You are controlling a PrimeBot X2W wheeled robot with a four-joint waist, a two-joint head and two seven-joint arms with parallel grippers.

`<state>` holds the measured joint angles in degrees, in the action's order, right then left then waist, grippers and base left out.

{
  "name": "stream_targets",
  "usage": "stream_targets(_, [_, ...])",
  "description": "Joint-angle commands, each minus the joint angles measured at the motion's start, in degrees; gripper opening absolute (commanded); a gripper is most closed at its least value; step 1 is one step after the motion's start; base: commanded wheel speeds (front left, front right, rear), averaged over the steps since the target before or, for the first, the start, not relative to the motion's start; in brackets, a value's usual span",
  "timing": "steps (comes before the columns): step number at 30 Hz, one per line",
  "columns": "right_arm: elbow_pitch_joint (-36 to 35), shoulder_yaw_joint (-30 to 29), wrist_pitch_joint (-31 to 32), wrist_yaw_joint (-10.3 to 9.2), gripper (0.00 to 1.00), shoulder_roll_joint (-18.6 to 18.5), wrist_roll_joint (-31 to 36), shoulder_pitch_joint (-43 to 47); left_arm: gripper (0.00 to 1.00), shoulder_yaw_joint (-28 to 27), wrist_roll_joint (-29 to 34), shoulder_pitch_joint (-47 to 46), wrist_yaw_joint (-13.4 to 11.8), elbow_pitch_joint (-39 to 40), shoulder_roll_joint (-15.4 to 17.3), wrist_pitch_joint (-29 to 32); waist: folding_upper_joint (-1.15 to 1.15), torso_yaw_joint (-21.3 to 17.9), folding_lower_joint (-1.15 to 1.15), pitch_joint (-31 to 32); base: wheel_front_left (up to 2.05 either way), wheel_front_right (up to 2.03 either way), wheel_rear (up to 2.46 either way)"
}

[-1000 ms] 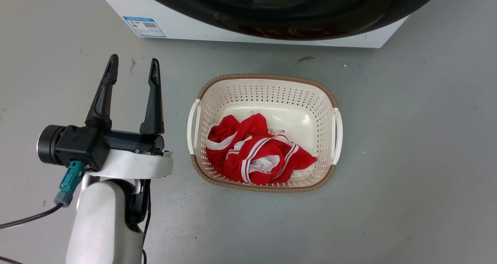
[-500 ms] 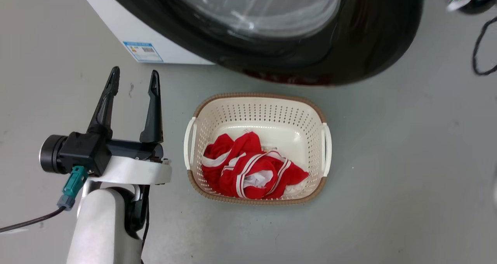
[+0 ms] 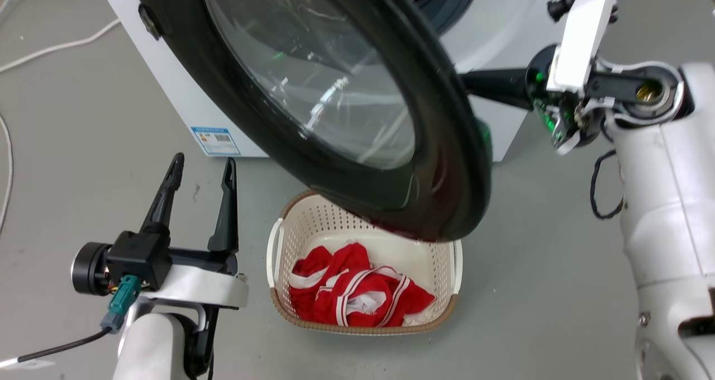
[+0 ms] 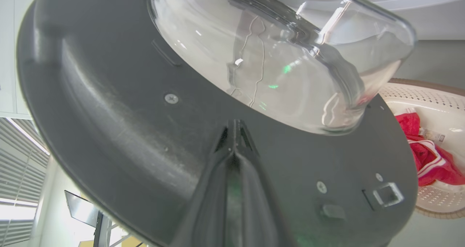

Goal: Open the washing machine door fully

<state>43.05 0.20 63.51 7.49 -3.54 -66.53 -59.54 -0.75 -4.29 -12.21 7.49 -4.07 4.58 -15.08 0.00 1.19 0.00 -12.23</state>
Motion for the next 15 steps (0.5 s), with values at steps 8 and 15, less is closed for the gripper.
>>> stream_targets(8, [-7.98, 6.81, 2.65, 0.0, 0.0, 0.91, -6.99, 9.94, 1.0, 0.15, -0.4, 2.55, 0.0, -0.74, 0.39, -0.13, 0.0, -0.19, 0.0, 4.33, 0.0, 0.0, 0.0])
stream_targets(15, [-13.19, 16.59, 0.01, 0.0, 0.0, 0.85, -14.29, 15.46, 1.0, 0.77, -0.43, 3.58, 0.0, -1.02, 0.34, -0.13, 0.0, -0.07, 0.0, 5.72, 0.0, 0.0, 0.0])
